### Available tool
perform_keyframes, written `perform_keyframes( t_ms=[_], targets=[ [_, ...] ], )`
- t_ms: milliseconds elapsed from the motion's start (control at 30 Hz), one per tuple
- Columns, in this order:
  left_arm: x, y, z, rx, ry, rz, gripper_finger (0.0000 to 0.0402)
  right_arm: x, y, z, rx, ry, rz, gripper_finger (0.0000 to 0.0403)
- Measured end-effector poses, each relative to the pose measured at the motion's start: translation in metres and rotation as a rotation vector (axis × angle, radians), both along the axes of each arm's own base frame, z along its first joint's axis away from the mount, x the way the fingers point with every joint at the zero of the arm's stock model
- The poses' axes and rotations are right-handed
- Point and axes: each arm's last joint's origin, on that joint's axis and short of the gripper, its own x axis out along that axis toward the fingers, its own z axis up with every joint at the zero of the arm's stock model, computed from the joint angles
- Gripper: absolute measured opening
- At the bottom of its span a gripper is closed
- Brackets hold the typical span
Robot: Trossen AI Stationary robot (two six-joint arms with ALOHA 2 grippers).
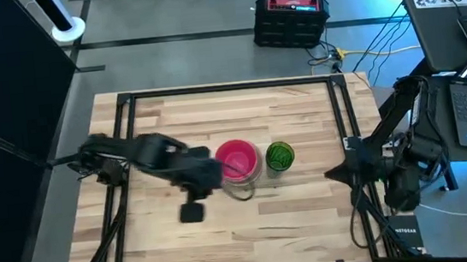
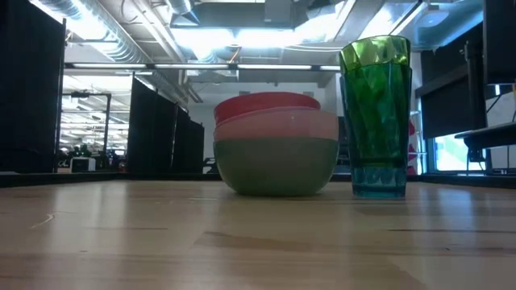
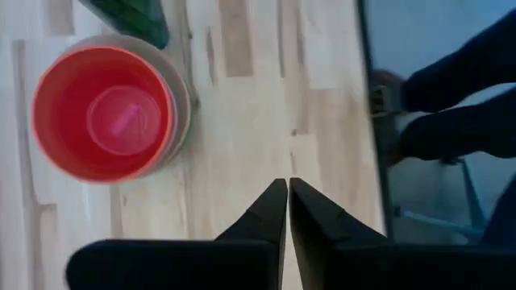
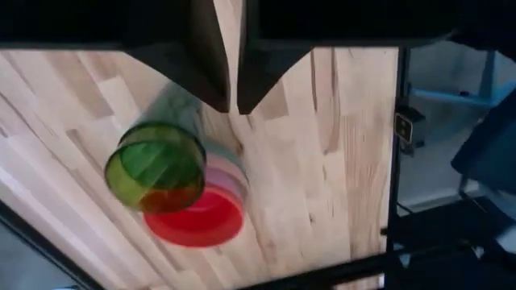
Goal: Nest bowls inside each other
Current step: Return to Home Position
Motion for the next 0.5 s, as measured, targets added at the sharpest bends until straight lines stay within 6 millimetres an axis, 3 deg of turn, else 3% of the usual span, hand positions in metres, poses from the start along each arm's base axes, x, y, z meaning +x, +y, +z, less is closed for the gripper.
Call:
perform_keyframes(
  t_ms=[67,167,300,400,500],
  targets=[
    [-0.016,-0.004,0.01,-0.018,-0.038,-0.015,0.0003,0.0,-0.003,0.004,-0.016,-0.029,0.024,0.0009],
    [-0.03,0.007,0.018,-0.043,-0.151,-0.036,0.0,0.005,-0.01,0.021,0.0,-0.141,0.081,0.0],
    [-0.034,0.023,0.009,-0.116,-0.351,-0.121,0.0,0.022,-0.025,0.034,0.031,-0.314,0.12,0.0],
    [-0.039,0.04,-0.013,-0.202,-0.449,-0.177,0.0,0.041,-0.038,0.03,0.083,-0.392,0.163,0.0],
    [-0.05,0.056,-0.049,-0.265,-0.447,-0.151,0.0,0.056,-0.056,0.019,0.129,-0.435,0.154,0.0]
  ],
)
